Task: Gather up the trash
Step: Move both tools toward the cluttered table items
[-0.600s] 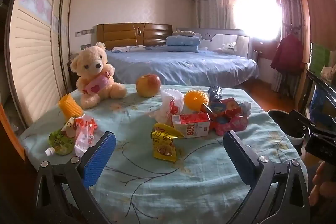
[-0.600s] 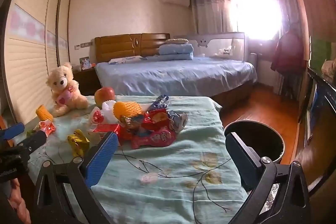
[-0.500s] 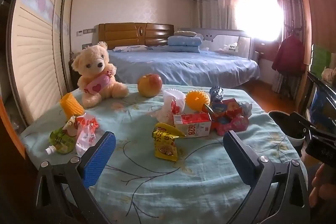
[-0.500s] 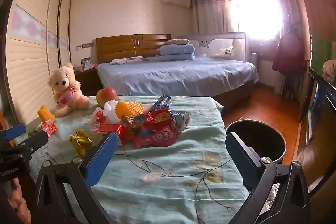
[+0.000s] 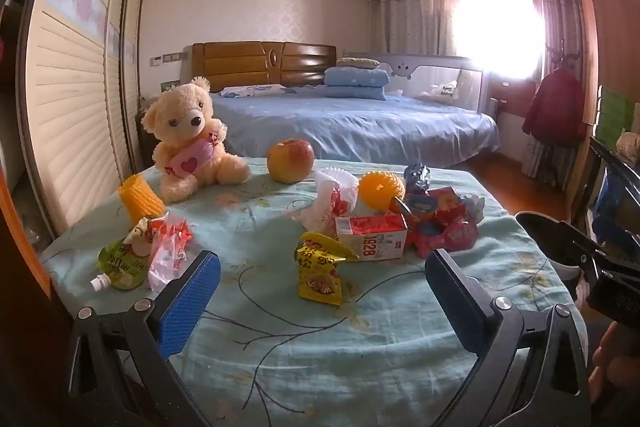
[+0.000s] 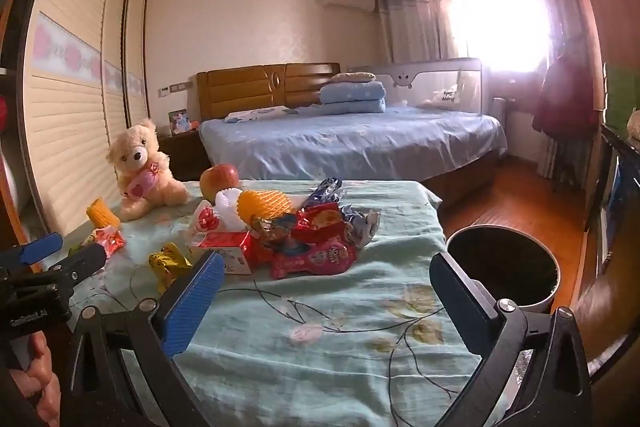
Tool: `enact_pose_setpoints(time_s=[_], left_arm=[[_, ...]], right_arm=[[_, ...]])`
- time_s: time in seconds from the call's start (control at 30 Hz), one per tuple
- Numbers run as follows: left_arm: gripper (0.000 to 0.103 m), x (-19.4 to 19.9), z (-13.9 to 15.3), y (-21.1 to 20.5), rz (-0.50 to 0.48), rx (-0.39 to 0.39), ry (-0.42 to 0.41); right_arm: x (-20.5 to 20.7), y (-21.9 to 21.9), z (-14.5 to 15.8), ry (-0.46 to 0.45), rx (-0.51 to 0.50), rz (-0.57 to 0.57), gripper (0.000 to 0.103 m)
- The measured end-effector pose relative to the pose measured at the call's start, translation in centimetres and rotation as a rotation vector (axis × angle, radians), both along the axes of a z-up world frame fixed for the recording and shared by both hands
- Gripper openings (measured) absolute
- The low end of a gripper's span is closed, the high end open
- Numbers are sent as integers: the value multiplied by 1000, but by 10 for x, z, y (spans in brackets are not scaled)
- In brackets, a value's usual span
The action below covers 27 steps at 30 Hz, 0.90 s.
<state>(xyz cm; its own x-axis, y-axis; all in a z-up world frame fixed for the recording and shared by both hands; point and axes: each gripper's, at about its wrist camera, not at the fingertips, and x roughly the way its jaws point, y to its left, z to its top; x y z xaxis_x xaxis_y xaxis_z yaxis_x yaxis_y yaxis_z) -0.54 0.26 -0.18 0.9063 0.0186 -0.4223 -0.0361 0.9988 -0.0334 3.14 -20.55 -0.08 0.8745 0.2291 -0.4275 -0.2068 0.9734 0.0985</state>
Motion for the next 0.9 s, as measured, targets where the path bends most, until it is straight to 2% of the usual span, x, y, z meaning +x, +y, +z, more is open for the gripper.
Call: enact_pose_setpoints(time_s=[0.3, 0.9], left_arm=[[102, 2, 0, 3, 1, -8, 2], [102, 4, -1, 2, -6, -7, 1]], right_arm=[[3, -4, -5, 16, 31, 17, 103], [4, -1, -8, 26, 25, 23, 103]])
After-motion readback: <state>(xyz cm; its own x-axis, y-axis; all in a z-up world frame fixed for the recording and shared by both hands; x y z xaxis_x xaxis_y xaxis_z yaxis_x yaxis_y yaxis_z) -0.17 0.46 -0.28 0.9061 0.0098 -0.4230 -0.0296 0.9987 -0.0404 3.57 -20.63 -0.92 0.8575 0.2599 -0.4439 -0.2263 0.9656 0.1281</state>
